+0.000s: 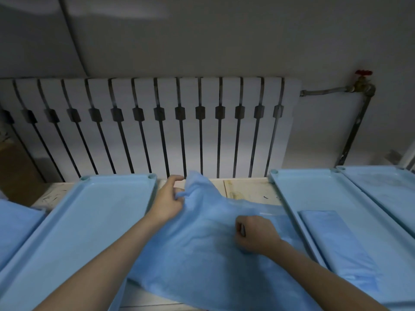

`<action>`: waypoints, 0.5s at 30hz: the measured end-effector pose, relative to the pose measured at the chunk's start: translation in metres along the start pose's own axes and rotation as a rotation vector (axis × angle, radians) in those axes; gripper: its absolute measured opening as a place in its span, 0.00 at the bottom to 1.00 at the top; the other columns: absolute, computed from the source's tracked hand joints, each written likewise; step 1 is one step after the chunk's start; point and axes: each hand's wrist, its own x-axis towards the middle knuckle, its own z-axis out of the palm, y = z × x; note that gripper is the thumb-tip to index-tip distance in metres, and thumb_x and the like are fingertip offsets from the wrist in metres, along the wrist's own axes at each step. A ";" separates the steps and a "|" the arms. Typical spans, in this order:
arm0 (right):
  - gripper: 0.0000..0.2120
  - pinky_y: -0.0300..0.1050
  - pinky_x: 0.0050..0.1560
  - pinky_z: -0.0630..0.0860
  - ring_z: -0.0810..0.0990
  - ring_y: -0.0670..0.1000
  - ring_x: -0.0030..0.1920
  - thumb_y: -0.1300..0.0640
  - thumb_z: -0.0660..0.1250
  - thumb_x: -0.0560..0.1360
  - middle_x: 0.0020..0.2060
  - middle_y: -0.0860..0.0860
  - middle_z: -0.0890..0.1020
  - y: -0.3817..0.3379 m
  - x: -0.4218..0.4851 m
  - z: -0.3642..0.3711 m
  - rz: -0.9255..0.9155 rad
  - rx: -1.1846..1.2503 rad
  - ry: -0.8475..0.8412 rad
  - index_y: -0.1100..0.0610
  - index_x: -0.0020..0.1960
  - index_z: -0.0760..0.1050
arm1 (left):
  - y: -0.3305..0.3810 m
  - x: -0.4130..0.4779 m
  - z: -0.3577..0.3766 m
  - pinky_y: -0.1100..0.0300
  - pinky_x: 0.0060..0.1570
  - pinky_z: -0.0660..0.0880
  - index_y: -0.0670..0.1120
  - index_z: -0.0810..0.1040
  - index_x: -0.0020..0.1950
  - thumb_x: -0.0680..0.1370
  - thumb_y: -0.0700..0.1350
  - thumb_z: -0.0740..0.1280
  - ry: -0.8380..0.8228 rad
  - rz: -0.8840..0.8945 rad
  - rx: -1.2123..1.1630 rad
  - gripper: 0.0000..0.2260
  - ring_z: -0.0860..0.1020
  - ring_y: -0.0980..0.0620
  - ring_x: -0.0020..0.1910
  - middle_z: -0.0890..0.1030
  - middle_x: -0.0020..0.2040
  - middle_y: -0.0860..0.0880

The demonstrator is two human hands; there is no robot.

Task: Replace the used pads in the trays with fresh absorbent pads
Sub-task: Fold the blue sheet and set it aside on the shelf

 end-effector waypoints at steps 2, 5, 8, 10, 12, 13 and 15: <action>0.08 0.41 0.42 0.70 0.78 0.50 0.45 0.53 0.63 0.71 0.40 0.44 0.79 -0.004 0.003 -0.012 0.042 0.126 0.086 0.48 0.51 0.73 | 0.010 -0.003 0.005 0.72 0.34 0.69 0.50 0.65 0.67 0.74 0.29 0.60 -0.098 0.058 -0.027 0.25 0.73 0.61 0.31 0.75 0.33 0.50; 0.24 0.39 0.54 0.70 0.74 0.45 0.54 0.50 0.69 0.70 0.54 0.44 0.76 -0.013 0.013 -0.030 -0.032 0.502 0.206 0.53 0.64 0.69 | 0.018 -0.008 0.012 0.72 0.36 0.69 0.48 0.62 0.72 0.73 0.28 0.60 -0.222 0.100 -0.043 0.30 0.72 0.63 0.31 0.78 0.36 0.48; 0.24 0.40 0.60 0.70 0.74 0.44 0.57 0.50 0.72 0.68 0.55 0.42 0.75 -0.023 0.016 -0.045 -0.198 0.628 0.296 0.54 0.61 0.73 | 0.026 -0.012 0.015 0.72 0.37 0.69 0.50 0.61 0.73 0.72 0.28 0.59 -0.270 0.097 -0.026 0.32 0.74 0.64 0.32 0.79 0.36 0.52; 0.23 0.42 0.55 0.74 0.75 0.43 0.52 0.51 0.75 0.66 0.52 0.42 0.76 -0.027 0.014 -0.049 -0.273 0.593 0.401 0.54 0.58 0.74 | 0.031 -0.013 0.014 0.72 0.36 0.69 0.49 0.61 0.74 0.72 0.28 0.59 -0.290 0.082 -0.037 0.32 0.74 0.65 0.31 0.78 0.34 0.54; 0.34 0.39 0.54 0.75 0.74 0.43 0.56 0.48 0.77 0.62 0.60 0.45 0.71 -0.028 0.013 -0.044 -0.290 0.565 0.460 0.54 0.64 0.69 | 0.032 -0.012 0.013 0.72 0.35 0.69 0.49 0.61 0.73 0.72 0.28 0.60 -0.299 0.045 -0.054 0.32 0.74 0.65 0.30 0.77 0.33 0.54; 0.39 0.39 0.55 0.74 0.72 0.45 0.60 0.47 0.77 0.61 0.64 0.48 0.68 -0.029 0.012 -0.039 -0.298 0.526 0.481 0.53 0.67 0.64 | 0.032 -0.011 0.011 0.71 0.35 0.69 0.49 0.62 0.73 0.72 0.28 0.60 -0.297 0.024 -0.068 0.32 0.74 0.64 0.30 0.77 0.34 0.54; 0.40 0.43 0.57 0.73 0.70 0.50 0.65 0.50 0.77 0.60 0.69 0.51 0.64 -0.029 0.014 -0.025 -0.327 0.377 0.515 0.51 0.66 0.60 | 0.032 -0.010 0.010 0.70 0.34 0.69 0.49 0.62 0.72 0.72 0.28 0.61 -0.295 -0.016 -0.100 0.32 0.74 0.63 0.30 0.77 0.33 0.55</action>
